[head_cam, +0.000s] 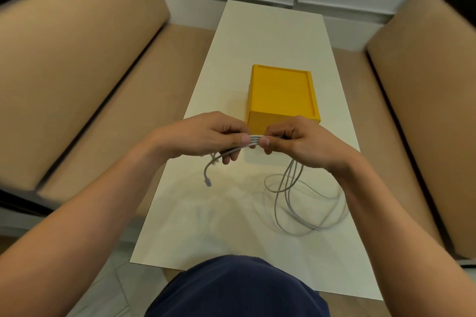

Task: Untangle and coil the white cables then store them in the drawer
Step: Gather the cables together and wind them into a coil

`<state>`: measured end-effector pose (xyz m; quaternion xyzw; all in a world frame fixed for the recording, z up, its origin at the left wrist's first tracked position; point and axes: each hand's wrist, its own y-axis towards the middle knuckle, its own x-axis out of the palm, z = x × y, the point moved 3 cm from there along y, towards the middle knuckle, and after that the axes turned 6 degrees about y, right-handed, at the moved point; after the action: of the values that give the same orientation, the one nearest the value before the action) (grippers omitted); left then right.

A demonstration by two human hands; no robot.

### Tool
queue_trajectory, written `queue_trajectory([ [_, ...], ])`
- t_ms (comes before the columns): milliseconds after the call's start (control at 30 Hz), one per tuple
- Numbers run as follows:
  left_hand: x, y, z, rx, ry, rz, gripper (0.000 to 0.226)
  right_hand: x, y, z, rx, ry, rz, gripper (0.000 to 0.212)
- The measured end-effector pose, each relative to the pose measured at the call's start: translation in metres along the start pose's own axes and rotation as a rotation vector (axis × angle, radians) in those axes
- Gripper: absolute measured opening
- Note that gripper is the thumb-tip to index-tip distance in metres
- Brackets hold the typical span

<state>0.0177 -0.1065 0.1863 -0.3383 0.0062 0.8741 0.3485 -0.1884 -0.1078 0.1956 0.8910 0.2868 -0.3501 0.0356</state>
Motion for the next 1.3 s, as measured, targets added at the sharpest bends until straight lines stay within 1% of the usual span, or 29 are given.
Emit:
queue_trajectory([
  [200, 0.018, 0.004, 0.0, -0.042, -0.16, 0.011, 0.028, -0.002, -0.002, 0.0, 0.014, -0.034, 0.015, 0.029],
  [267, 0.019, 0.004, 0.002, -0.039, -0.129, 0.042, 0.028, -0.002, -0.004, 0.001, 0.016, -0.024, 0.014, 0.029],
  [333, 0.017, 0.004, 0.004, -0.038, -0.036, 0.103, 0.028, -0.001, -0.005, 0.003, 0.024, 0.019, 0.017, 0.031],
  [400, 0.014, 0.003, 0.006, -0.042, 0.001, 0.14, 0.028, -0.001, -0.007, 0.005, 0.046, 0.047, -0.038, 0.033],
  [467, 0.012, 0.002, 0.007, -0.036, 0.01, 0.15, 0.029, -0.001, -0.011, 0.007, 0.115, 0.093, -0.155, 0.029],
  [533, 0.009, 0.0, 0.007, -0.032, 0.02, 0.148, 0.029, -0.001, -0.015, 0.009, 0.162, 0.163, -0.218, 0.026],
  [633, 0.008, -0.001, 0.006, -0.037, 0.063, 0.17, 0.029, -0.004, -0.016, 0.007, 0.105, 0.11, -0.15, 0.027],
  [700, 0.008, -0.001, 0.005, -0.048, 0.171, 0.214, 0.029, -0.003, -0.015, 0.006, 0.053, 0.049, -0.062, 0.029],
  [767, 0.008, -0.003, 0.006, -0.048, 0.247, 0.243, 0.029, -0.002, -0.015, 0.004, 0.033, 0.059, -0.012, 0.027],
  [867, 0.006, -0.009, 0.007, -0.018, 0.253, 0.226, 0.028, 0.0, -0.015, 0.004, 0.071, 0.214, -0.017, 0.015],
  [933, 0.005, -0.012, 0.006, 0.003, 0.238, 0.197, 0.028, 0.001, -0.014, 0.005, 0.097, 0.26, -0.021, 0.009],
  [1133, 0.005, -0.012, 0.007, 0.006, 0.228, 0.18, 0.028, 0.003, -0.01, 0.007, 0.132, 0.246, 0.081, 0.011],
  [1233, 0.003, -0.011, 0.007, -0.004, 0.254, 0.184, 0.028, 0.0, -0.011, 0.008, 0.145, 0.289, 0.11, 0.015],
  [1300, 0.003, -0.01, 0.008, -0.006, 0.245, 0.188, 0.028, 0.0, -0.01, 0.009, 0.15, 0.249, 0.148, 0.018],
])
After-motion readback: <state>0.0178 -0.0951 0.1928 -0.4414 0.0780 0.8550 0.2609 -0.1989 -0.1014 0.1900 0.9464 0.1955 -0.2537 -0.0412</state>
